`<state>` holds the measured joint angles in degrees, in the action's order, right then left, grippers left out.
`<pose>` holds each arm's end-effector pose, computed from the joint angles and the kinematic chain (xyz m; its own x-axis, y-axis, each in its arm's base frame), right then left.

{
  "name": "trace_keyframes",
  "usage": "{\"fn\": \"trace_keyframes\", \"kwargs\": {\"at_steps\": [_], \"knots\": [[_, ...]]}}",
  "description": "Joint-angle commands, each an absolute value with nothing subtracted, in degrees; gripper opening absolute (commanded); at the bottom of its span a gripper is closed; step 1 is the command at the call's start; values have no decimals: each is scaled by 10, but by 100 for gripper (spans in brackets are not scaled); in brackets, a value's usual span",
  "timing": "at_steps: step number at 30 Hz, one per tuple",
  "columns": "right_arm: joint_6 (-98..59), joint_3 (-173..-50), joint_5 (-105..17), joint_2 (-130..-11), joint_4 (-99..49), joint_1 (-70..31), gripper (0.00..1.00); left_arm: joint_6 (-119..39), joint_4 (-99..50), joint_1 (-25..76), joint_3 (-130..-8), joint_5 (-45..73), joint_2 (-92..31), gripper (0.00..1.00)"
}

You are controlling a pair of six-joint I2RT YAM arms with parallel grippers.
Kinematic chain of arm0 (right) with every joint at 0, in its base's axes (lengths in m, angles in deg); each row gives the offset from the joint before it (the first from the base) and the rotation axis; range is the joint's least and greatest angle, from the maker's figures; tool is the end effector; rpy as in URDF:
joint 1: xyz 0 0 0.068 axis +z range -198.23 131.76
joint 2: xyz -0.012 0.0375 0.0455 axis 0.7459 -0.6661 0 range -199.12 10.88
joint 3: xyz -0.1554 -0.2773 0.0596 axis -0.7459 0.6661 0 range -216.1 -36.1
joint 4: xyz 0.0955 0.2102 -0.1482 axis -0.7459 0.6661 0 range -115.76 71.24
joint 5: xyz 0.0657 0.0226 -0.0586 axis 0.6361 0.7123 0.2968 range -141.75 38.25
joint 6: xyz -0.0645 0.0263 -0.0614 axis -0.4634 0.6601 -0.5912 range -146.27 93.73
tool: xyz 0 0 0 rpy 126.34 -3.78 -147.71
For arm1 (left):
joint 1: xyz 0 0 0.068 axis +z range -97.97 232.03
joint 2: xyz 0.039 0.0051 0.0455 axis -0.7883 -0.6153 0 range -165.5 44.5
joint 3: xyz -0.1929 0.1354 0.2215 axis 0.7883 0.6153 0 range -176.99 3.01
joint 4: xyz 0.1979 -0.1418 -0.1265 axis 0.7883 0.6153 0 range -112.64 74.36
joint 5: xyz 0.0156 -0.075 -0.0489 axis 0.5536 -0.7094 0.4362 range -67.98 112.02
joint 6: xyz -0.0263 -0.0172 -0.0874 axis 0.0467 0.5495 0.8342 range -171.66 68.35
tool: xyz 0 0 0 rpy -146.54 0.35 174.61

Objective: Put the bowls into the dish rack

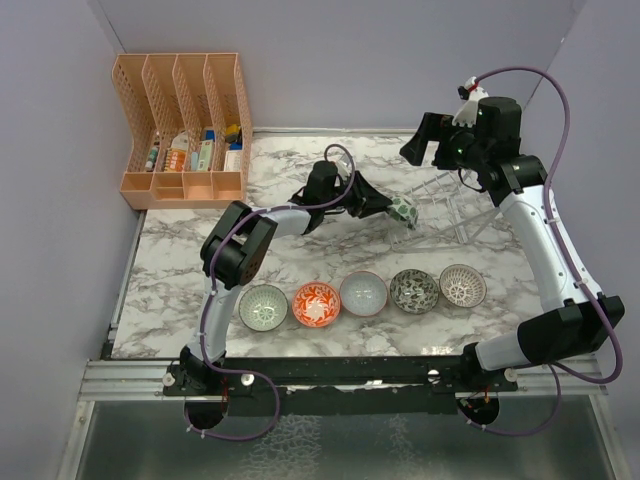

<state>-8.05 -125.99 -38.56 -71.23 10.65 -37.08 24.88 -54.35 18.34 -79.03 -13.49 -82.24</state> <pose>0.3506 0.0885 0.4466 -0.5668 0.1987 -0.7995 -0.2184 0.8995 0.3784 0.4503 -0.3584 0.1955 -0.9406 -0.3243 -0.1000 0.0329 0.2061 -0.9780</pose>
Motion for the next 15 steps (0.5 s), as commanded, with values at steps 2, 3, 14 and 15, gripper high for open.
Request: {"fn": "trace_keyframes", "kwargs": {"at_steps": [2, 3, 14, 15], "knots": [[-76, -1258, -383, -704, 92, -373, 100, 264, -548, 181, -781, -94, -813, 28], [-76, -1258, -383, -704, 92, -373, 100, 269, -551, 179, -782, -90, -815, 28], [-75, -1248, -379, -701, 86, -374, 100, 386, -656, 170, -730, -67, -822, 49], [-75, -1248, -378, -700, 85, -374, 100, 396, -662, 169, -725, -62, -821, 50]]}}
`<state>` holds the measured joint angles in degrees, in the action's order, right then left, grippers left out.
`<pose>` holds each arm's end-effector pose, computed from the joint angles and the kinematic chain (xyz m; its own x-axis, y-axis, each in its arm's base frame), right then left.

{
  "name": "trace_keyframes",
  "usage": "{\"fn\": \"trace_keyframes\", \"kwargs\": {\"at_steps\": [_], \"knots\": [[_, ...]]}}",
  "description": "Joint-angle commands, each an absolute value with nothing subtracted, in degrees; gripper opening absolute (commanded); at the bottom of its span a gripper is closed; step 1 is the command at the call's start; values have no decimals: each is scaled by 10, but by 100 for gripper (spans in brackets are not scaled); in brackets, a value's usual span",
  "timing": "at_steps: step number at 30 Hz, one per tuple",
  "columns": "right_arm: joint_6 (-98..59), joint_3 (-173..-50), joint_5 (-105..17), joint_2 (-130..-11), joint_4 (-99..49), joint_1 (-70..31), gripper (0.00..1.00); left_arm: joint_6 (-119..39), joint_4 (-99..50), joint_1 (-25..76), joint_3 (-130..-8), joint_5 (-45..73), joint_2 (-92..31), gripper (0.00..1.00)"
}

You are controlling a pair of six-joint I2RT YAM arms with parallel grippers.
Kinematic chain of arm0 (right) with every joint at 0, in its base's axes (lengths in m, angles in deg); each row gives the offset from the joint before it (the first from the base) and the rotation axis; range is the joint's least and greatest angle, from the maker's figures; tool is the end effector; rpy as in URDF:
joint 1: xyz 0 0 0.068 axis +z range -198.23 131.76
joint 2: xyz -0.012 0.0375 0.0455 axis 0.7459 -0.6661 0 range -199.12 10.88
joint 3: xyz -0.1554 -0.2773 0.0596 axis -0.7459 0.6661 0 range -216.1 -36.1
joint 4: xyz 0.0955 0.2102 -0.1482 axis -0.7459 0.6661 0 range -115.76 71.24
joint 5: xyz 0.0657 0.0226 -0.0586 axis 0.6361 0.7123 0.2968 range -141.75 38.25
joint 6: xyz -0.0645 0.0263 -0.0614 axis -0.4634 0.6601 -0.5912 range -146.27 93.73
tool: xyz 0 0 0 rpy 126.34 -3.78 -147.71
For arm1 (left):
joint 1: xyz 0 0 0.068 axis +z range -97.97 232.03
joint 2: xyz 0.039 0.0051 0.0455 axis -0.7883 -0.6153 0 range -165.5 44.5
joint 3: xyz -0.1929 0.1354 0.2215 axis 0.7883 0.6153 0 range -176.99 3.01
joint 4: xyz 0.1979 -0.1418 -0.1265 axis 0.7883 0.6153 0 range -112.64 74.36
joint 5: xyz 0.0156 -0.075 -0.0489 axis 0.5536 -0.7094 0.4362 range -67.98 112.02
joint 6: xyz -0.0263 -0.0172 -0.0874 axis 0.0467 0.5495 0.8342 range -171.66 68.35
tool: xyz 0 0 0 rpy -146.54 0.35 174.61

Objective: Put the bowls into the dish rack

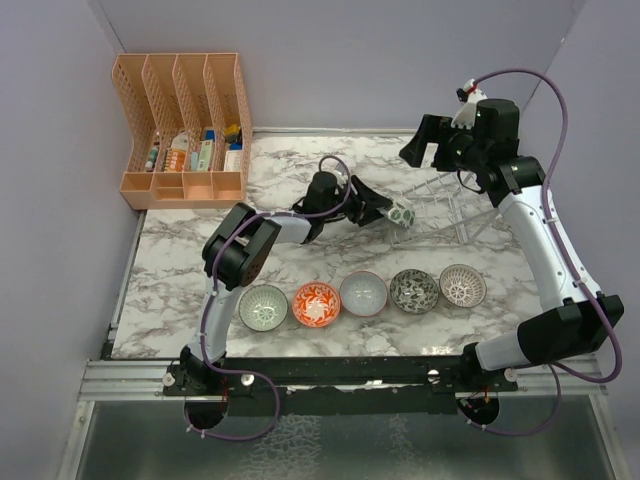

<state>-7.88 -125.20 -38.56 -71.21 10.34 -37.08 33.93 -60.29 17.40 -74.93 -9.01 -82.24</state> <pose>0.3511 0.0886 0.4421 -0.5738 0.2001 -0.7942 -0.2137 0.8995 0.3810 0.4425 -0.3578 0.1834 -0.9127 -0.4080 0.0238 -0.0892 0.1419 -0.9859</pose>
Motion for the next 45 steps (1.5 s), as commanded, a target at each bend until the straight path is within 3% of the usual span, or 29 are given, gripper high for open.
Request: {"fn": "trace_keyframes", "kwargs": {"at_steps": [1, 4, 9, 15, 21, 34, 45], "knots": [[-75, -1248, -378, -700, 85, -373, 100, 402, -666, 169, -721, -58, -820, 51], [-75, -1248, -378, -701, 84, -373, 100, 415, -671, 169, -717, -49, -821, 49], [-77, -1249, -380, -701, 86, -373, 99, 476, -732, 166, -675, -10, -829, 34], [-76, -1248, -381, -703, 86, -373, 100, 526, -791, 166, -668, 15, -852, 23], [-79, -1249, -389, -703, 89, -374, 100, 536, -815, 166, -698, 30, -868, 0], [-86, -1251, -399, -706, 91, -373, 100, 562, -919, 166, -721, 37, -889, 0], [-91, -1254, -401, -709, 90, -374, 100, 605, -1124, 166, -756, 10, -948, 0]]}}
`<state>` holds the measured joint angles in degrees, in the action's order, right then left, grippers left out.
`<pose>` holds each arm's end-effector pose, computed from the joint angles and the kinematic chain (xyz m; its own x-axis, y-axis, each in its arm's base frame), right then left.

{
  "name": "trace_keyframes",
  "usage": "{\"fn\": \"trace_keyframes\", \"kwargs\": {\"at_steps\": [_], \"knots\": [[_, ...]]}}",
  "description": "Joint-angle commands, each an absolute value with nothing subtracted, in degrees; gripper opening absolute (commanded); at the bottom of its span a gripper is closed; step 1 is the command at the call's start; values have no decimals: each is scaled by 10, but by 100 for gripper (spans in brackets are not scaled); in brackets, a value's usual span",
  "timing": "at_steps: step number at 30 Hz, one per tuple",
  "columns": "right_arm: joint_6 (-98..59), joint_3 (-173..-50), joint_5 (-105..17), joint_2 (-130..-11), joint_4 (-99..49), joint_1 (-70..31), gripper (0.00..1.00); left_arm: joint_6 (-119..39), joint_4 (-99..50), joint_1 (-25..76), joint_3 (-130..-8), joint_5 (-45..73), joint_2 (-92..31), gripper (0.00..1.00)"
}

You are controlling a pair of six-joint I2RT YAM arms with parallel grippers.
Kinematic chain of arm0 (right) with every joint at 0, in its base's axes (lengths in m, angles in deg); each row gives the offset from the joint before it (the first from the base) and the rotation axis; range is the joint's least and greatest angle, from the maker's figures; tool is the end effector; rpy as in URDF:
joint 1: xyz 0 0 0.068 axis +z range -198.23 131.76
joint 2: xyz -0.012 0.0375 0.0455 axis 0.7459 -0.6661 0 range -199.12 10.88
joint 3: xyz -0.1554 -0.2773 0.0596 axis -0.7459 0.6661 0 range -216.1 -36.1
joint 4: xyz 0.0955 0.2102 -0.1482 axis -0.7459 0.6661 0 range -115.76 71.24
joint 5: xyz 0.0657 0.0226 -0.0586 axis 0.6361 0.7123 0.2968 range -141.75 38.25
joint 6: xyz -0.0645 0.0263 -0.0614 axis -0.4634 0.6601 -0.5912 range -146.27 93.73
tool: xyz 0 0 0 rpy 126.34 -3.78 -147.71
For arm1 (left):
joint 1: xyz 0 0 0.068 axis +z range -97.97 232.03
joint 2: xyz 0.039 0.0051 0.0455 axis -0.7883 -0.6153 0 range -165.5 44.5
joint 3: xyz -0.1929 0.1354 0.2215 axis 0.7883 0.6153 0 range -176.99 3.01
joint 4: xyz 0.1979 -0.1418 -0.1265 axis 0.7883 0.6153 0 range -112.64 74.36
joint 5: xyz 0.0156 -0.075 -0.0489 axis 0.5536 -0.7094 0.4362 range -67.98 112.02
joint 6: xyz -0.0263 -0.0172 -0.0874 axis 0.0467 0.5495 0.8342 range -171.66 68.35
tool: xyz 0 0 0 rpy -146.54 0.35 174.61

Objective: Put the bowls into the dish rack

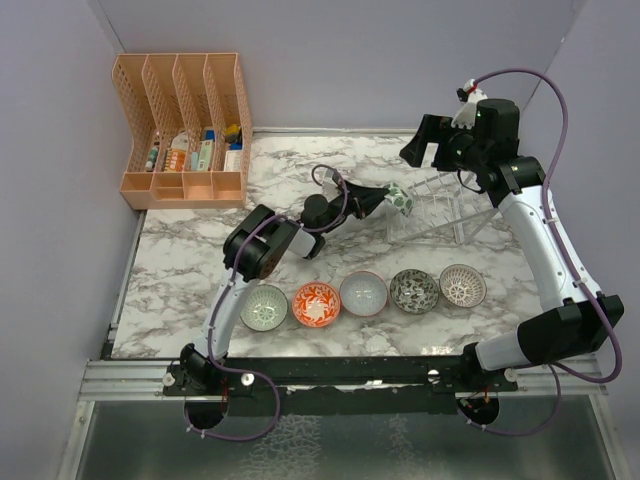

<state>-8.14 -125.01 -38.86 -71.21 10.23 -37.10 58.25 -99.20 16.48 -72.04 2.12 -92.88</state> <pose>0.3515 0.0882 0.4411 -0.5725 0.1966 -0.7960 -0.2116 0.9025 0.3751 0.4503 -0.3566 0.1637 -0.8345 -0.4904 0.2513 -0.0895 -0.3293 -0.9400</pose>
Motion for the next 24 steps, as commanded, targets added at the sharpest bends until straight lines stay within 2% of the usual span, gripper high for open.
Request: {"fn": "trace_keyframes", "kwargs": {"at_steps": [1, 7, 17, 24], "knots": [[-93, -1256, -403, -709, 90, -373, 100, 607, -1134, 166, -771, -8, -951, 0], [-99, -1266, -415, -704, 97, -373, 100, 622, -1209, 174, -780, -113, -942, 0], [-98, -1273, -411, -709, 96, -373, 100, 552, -1178, 200, -664, -291, -863, 0], [-96, -1276, -408, -714, 96, -373, 99, 556, -1204, 207, -732, -313, -901, 0]]}}
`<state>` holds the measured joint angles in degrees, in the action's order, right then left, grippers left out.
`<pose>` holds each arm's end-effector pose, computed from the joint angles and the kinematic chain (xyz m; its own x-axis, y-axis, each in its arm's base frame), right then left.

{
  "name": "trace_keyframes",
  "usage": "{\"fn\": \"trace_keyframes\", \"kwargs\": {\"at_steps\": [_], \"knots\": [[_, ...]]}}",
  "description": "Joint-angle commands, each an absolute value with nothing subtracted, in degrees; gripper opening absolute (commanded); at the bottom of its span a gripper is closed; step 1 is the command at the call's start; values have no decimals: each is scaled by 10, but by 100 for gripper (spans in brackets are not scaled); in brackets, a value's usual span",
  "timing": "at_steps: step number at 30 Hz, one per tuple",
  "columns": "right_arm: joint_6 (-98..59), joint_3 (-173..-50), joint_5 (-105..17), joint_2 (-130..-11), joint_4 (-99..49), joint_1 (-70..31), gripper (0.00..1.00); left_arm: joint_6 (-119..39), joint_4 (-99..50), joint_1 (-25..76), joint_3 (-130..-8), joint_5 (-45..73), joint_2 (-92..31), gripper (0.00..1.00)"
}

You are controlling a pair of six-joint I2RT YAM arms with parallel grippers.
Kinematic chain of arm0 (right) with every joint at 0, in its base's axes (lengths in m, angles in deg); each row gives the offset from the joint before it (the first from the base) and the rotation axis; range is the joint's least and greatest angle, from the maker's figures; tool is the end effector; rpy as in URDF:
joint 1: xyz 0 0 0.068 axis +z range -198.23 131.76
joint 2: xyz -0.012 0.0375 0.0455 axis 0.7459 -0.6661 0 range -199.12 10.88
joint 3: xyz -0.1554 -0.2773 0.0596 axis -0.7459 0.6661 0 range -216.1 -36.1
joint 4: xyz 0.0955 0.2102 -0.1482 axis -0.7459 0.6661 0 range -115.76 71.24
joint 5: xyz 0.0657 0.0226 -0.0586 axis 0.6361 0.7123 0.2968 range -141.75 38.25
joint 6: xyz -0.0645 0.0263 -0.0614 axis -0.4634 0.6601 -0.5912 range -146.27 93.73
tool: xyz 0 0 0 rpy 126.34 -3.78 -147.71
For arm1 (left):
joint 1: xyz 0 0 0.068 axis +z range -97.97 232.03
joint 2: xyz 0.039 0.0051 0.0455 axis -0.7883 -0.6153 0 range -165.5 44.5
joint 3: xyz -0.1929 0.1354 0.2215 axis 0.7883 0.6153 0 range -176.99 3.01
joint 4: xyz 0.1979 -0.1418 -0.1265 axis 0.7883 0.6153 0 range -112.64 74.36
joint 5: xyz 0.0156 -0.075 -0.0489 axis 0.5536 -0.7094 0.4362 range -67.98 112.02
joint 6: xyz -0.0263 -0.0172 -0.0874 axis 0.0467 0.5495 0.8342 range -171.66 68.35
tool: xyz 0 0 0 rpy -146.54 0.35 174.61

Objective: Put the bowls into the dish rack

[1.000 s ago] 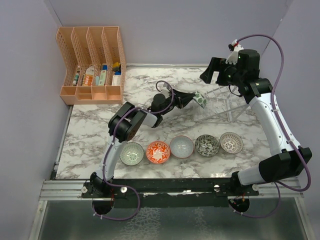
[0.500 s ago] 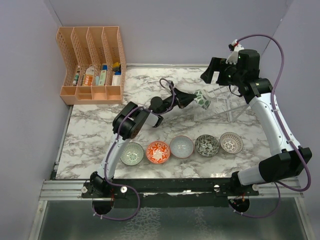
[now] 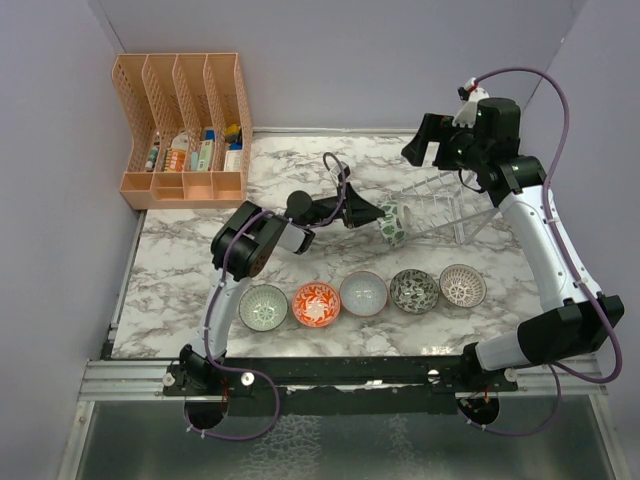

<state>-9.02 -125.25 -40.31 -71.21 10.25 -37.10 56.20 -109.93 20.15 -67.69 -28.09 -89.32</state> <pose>0.3522 0.0862 0.4424 -0.5602 0.1861 -0.8072 -0.2024 0.9141 0.3513 0.4126 -0.3320 0.1901 -0.9948 -0.1002 -0.0193 0.0448 -0.2593 -0.9648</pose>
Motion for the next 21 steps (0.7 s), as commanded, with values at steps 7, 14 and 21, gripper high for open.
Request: {"fn": "trace_keyframes", "kwargs": {"at_steps": [7, 14, 21], "knots": [[-100, -1280, -414, -713, 99, -373, 100, 560, -1169, 215, -819, -284, -930, 0], [-104, -1277, -417, -712, 98, -373, 100, 588, -1187, 217, -799, -233, -947, 0], [-106, -1279, -416, -720, 98, -373, 100, 600, -1179, 210, -825, -193, -969, 0]]}}
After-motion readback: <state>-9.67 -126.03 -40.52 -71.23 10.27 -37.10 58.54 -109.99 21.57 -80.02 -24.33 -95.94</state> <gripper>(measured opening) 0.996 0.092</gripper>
